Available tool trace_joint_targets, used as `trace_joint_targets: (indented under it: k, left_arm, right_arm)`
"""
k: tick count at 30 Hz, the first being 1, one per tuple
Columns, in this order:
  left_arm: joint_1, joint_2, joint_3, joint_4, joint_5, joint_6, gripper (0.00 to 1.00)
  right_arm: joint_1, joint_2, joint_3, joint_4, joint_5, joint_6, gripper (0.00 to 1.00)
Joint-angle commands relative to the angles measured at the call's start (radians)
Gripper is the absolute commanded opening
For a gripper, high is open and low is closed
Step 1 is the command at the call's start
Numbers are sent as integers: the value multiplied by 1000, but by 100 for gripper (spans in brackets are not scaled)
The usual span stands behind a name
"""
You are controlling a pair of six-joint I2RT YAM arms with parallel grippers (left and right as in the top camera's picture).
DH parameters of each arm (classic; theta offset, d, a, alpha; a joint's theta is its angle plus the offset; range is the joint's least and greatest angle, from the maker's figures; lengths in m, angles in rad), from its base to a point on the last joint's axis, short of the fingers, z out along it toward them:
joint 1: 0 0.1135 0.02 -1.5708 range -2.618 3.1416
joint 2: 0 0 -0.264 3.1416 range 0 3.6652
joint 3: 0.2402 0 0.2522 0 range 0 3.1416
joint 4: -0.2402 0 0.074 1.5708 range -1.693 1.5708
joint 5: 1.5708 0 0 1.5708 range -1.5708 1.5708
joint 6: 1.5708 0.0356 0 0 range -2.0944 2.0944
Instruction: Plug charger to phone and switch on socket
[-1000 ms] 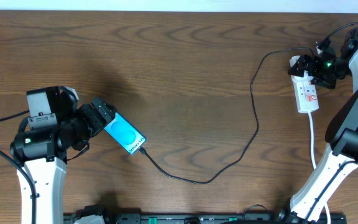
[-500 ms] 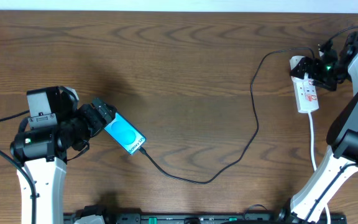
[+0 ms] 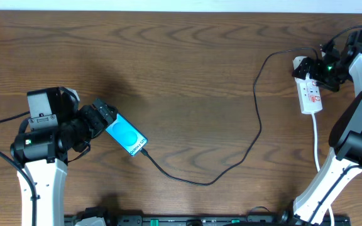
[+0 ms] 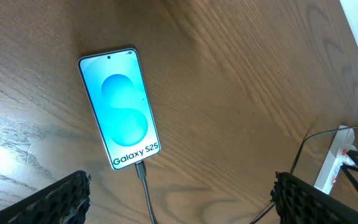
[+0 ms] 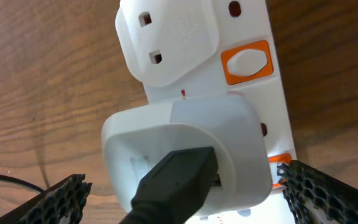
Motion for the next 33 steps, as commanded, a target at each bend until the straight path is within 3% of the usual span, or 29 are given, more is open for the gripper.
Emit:
trace_joint_targets:
  k: [1,22,30,33]
  left_arm:
    - [1,1,-2,-3,-10,23,94]
    - [1,1,-2,-17,-10,24,94]
    - [1,1,-2,-18,-10,24,94]
    - [1,1,-2,-18,-10,24,94]
  right_arm:
    - [41,54,3,-43,-88,31,99]
    - [86,54,57,-74,-141,45,99]
    - [80,54,58,-74,-40,68,97]
    - [64,54,59,-86,79,86,95]
